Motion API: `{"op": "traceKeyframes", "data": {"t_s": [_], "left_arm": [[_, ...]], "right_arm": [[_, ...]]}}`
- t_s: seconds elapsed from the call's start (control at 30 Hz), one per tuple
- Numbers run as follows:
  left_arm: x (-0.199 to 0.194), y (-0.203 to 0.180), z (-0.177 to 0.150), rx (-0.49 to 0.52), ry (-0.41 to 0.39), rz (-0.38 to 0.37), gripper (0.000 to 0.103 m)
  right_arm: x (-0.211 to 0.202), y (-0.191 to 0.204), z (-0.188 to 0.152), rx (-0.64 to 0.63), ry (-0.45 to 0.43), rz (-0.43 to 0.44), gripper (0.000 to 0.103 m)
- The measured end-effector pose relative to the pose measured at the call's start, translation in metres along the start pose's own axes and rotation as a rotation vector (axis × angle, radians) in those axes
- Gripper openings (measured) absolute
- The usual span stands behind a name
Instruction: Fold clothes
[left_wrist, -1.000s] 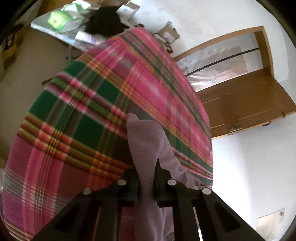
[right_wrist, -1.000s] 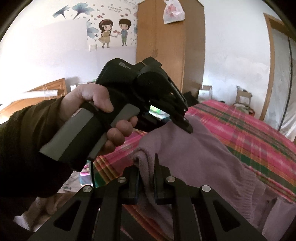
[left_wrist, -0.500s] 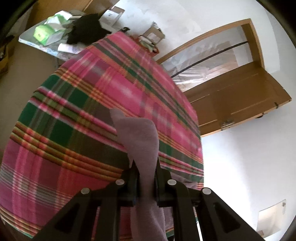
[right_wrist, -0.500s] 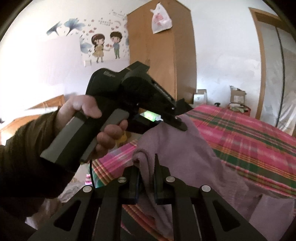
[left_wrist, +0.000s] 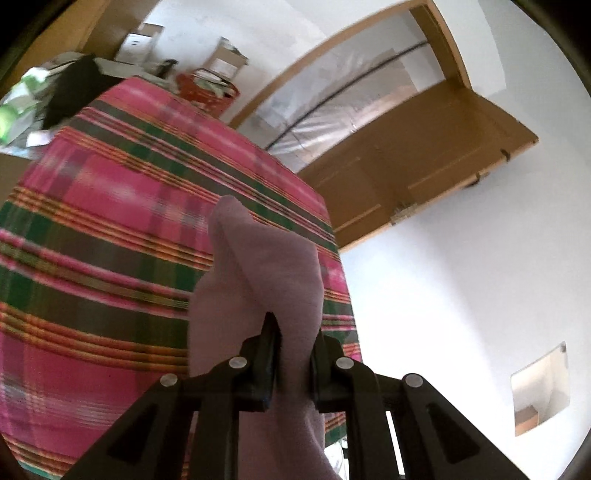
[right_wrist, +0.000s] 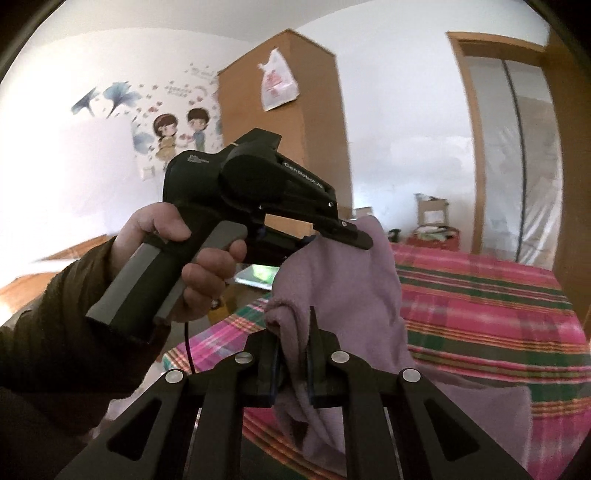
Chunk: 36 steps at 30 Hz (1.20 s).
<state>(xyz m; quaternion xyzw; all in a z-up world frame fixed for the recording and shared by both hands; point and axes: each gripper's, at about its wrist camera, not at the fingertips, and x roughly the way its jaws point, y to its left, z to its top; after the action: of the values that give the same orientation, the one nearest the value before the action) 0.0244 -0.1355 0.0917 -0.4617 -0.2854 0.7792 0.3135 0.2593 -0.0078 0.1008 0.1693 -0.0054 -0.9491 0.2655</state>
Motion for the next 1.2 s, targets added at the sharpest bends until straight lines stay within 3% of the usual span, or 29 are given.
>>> {"op": "traceKeyframes", "data": {"t_s": [0.47,0.9,1.2], "left_arm": [[0.077,-0.067,-0.001,0.086,0.144,-0.035,0.016],[0.141,-0.091,-0.015,0.108,0.285,-0.03,0.019],[0.203,-0.092,-0.027,0.099,0.404,0.021,0.02]], "right_arm": [[-0.053,-0.05,-0.003,0.077,-0.032,-0.136,0.011],[-0.083,-0.099,-0.024,0.2,-0.017,-0.232,0.011],[-0.093,-0.133,-0.053,0.302,0.022,-0.298,0.011]]}}
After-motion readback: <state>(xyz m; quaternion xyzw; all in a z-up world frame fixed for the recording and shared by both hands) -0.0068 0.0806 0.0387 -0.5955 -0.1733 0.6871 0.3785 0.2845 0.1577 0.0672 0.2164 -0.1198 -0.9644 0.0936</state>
